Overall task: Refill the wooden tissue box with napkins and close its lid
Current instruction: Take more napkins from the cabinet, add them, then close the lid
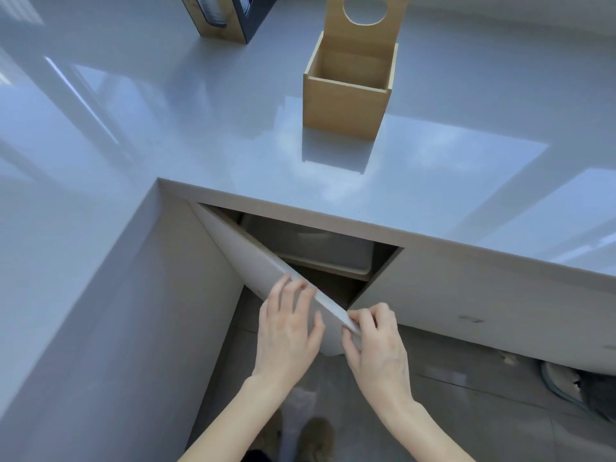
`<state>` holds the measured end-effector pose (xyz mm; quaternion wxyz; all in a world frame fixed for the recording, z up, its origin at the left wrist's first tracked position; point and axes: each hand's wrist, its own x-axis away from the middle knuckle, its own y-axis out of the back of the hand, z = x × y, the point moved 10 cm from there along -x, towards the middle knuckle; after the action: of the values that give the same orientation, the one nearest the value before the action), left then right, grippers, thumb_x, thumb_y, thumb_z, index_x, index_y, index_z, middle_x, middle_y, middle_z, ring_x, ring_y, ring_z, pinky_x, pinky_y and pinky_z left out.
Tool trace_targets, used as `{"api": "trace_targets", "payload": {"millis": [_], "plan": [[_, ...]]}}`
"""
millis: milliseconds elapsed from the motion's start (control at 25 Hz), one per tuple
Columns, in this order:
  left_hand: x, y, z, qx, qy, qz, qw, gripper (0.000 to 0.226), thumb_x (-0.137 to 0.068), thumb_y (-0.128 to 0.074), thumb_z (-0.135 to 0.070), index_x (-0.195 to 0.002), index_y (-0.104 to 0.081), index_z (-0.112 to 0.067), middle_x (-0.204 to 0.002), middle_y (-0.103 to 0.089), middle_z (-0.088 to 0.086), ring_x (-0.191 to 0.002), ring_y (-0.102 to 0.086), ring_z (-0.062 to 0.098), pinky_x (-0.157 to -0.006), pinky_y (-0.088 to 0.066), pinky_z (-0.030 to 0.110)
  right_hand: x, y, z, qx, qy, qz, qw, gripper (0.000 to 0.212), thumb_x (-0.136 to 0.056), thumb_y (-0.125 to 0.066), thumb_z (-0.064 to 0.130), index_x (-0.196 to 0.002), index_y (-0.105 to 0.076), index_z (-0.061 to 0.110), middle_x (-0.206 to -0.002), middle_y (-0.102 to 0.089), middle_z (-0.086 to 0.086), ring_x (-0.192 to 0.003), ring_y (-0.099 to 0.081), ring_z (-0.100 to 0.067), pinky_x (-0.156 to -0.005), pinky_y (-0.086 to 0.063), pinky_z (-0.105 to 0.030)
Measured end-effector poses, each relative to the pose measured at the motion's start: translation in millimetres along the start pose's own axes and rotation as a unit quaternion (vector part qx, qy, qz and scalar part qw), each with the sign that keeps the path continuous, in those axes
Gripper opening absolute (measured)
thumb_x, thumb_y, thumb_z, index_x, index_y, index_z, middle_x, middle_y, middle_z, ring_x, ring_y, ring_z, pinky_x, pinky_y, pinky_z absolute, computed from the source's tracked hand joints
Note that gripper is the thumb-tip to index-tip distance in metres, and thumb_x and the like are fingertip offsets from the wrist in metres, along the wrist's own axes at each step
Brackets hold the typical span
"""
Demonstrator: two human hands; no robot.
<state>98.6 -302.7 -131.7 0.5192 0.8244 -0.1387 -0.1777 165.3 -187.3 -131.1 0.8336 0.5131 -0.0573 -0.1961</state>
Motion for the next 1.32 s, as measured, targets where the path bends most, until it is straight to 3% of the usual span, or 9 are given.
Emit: {"api": "trace_targets", "payload": {"millis": [80, 200, 360, 480, 680, 800, 1040, 1320], "plan": [[12.7, 6.2, 9.4, 0.007, 0.024, 0.002, 1.000, 0.031, -0.081, -0.042, -0.033, -0.102, -0.058, -0.018, -0.111, -0.064, 0.001, -0.120, -0.038, 0.014, -0.085, -0.051, 0.033, 14.6, -11.2, 8.7, -0.037, -0.018, 0.041, 0.998, 0.024, -0.064, -0.081, 0.009, -0.078, -0.061, 0.011, -0.077, -0.056, -0.003, -0.058, -0.052, -0.013, -0.047, -0.031, -0.002], [28.7, 11.3, 27.6, 0.056, 0.086, 0.006, 0.995, 0.025, -0.081, -0.056, -0.034, -0.099, -0.062, -0.017, -0.113, -0.063, 0.001, -0.120, -0.046, 0.016, -0.089, -0.043, 0.025, 29.1, -22.0, 26.5, -0.046, -0.018, 0.077, 0.996, 0.026, -0.063, -0.081, 0.012, -0.072, -0.057, 0.014, -0.071, -0.054, 0.001, -0.052, -0.046, -0.012, -0.045, -0.022, 0.001], [53.1, 12.3, 49.7, 0.163, 0.184, 0.031, 0.969, 0.037, -0.083, -0.061, -0.030, -0.118, -0.054, -0.019, -0.135, -0.045, -0.005, -0.121, -0.042, 0.009, -0.090, -0.032, 0.010, 47.7, -36.7, 43.7, -0.051, -0.028, 0.122, 0.991, 0.017, -0.075, -0.072, 0.019, -0.078, -0.057, 0.013, -0.077, -0.041, 0.007, -0.059, -0.045, -0.010, -0.048, -0.024, -0.002], [72.3, 19.8, 70.0, 0.233, 0.255, 0.028, 0.938, 0.052, -0.085, -0.060, -0.027, -0.133, -0.041, -0.026, -0.147, -0.028, -0.009, -0.128, -0.038, 0.008, -0.094, -0.035, 0.014, 63.7, -50.4, 64.6, -0.040, -0.013, 0.179, 0.983, 0.017, -0.084, -0.062, 0.027, -0.093, -0.056, 0.014, -0.086, -0.039, 0.007, -0.074, -0.053, -0.012, -0.055, -0.035, -0.007], [102.2, 34.1, 98.6, 0.271, 0.312, 0.079, 0.907, 0.062, -0.087, -0.057, -0.026, -0.142, -0.028, -0.031, -0.139, -0.046, -0.007, -0.108, -0.053, 0.004, -0.092, -0.049, 0.025, 89.1, -73.4, 97.7, -0.052, -0.018, 0.256, 0.965, 0.027, -0.087, -0.055, 0.037, -0.106, -0.050, 0.018, -0.100, -0.045, 0.006, -0.088, -0.057, -0.012, -0.073, -0.053, -0.019], [112.2, 49.9, 116.2, 0.272, 0.324, 0.091, 0.902, 0.057, -0.089, -0.055, -0.024, -0.140, -0.033, -0.029, -0.134, -0.055, -0.004, -0.107, -0.058, 0.006, -0.093, -0.049, 0.027, 101.2, -91.9, 122.7, -0.080, -0.015, 0.288, 0.954, 0.041, -0.086, -0.054, 0.041, -0.122, -0.046, 0.021, -0.114, -0.046, 0.006, -0.094, -0.059, -0.011, -0.077, -0.053, -0.018], [130.8, 75.7, 156.4, 0.240, 0.339, 0.097, 0.905, 0.044, -0.089, -0.054, -0.025, -0.132, -0.048, -0.033, -0.116, -0.069, 0.000, -0.105, -0.064, 0.008, -0.093, -0.049, 0.025, 119.9, -115.5, 169.8, -0.139, 0.004, 0.326, 0.935, 0.068, -0.085, -0.051, 0.045, -0.144, -0.025, 0.021, -0.129, -0.040, 0.006, -0.103, -0.059, -0.014, -0.082, -0.055, -0.031], [133.2, 82.5, 173.7, 0.209, 0.328, 0.088, 0.917, 0.043, -0.090, -0.052, -0.024, -0.132, -0.049, -0.032, -0.117, -0.069, -0.002, -0.106, -0.064, 0.009, -0.093, -0.051, 0.027, 124.1, -127.5, 190.8, -0.146, -0.006, 0.340, 0.929, 0.072, -0.087, -0.049, 0.044, -0.147, -0.017, 0.019, -0.138, -0.034, 0.006, -0.119, -0.051, -0.013, -0.089, -0.050, -0.030]]}}
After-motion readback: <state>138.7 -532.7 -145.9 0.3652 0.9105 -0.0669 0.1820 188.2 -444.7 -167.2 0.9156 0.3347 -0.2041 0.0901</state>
